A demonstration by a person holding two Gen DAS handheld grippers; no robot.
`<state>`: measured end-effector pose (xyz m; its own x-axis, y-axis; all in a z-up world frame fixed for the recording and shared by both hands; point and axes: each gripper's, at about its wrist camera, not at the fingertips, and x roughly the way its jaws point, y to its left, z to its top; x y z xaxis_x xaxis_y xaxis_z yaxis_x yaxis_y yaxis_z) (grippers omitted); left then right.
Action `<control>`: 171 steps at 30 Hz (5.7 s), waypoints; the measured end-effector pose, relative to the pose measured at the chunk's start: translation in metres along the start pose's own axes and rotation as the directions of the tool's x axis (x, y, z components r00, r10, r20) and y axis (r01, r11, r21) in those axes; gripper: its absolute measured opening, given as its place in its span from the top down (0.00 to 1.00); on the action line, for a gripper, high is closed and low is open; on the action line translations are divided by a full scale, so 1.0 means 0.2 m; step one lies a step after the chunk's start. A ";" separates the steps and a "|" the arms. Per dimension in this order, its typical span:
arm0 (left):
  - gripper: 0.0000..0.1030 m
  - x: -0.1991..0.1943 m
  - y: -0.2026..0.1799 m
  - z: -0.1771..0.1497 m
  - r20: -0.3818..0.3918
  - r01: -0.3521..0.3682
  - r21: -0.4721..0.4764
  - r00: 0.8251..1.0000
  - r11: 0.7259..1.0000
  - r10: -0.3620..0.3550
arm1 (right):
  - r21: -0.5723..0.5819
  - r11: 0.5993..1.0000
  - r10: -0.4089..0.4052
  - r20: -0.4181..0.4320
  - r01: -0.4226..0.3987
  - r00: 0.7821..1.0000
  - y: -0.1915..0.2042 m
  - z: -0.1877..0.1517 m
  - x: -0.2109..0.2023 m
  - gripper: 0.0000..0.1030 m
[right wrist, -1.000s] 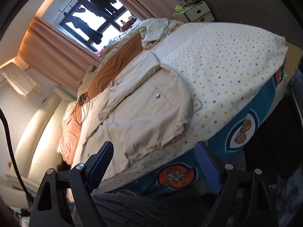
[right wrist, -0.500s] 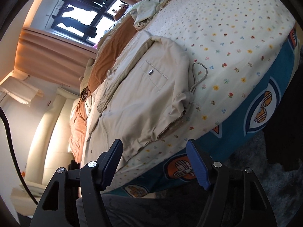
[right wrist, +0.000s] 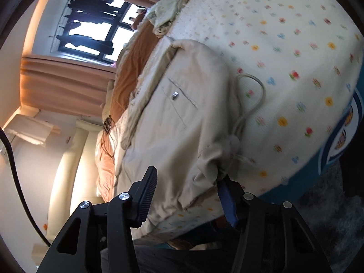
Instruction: Fold large clothes
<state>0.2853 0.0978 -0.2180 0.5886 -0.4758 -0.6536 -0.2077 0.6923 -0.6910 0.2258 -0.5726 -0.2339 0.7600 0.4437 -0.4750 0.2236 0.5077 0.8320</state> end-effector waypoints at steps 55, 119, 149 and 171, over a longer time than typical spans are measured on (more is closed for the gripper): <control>0.92 -0.40 -0.28 -0.05 0.128 0.163 0.054 0.977 0.985 -0.168 | -0.105 0.993 0.066 0.169 -0.048 0.983 0.39 0.02 -0.26 0.95; 0.91 -0.49 -0.75 0.57 0.270 0.235 0.096 0.929 0.967 -0.253 | -0.162 0.976 0.181 0.256 -0.142 0.950 0.88 0.42 -0.05 0.95; 0.22 0.41 -0.48 0.88 0.083 0.085 -0.060 0.993 0.995 -0.080 | -0.076 0.981 -0.166 0.159 0.180 0.973 0.66 0.61 0.71 0.43; 0.34 -0.10 0.00 0.45 0.111 -0.084 -0.124 0.989 0.989 0.098 | -0.389 0.892 -0.273 -0.060 0.229 0.960 1.08 0.17 0.96 0.43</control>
<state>0.3439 0.1555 -0.1776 0.6486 -0.3422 -0.6798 -0.3521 0.6570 -0.6666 0.4410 -0.4027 -0.1368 0.6318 0.3321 -0.7004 0.1365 0.8418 0.5222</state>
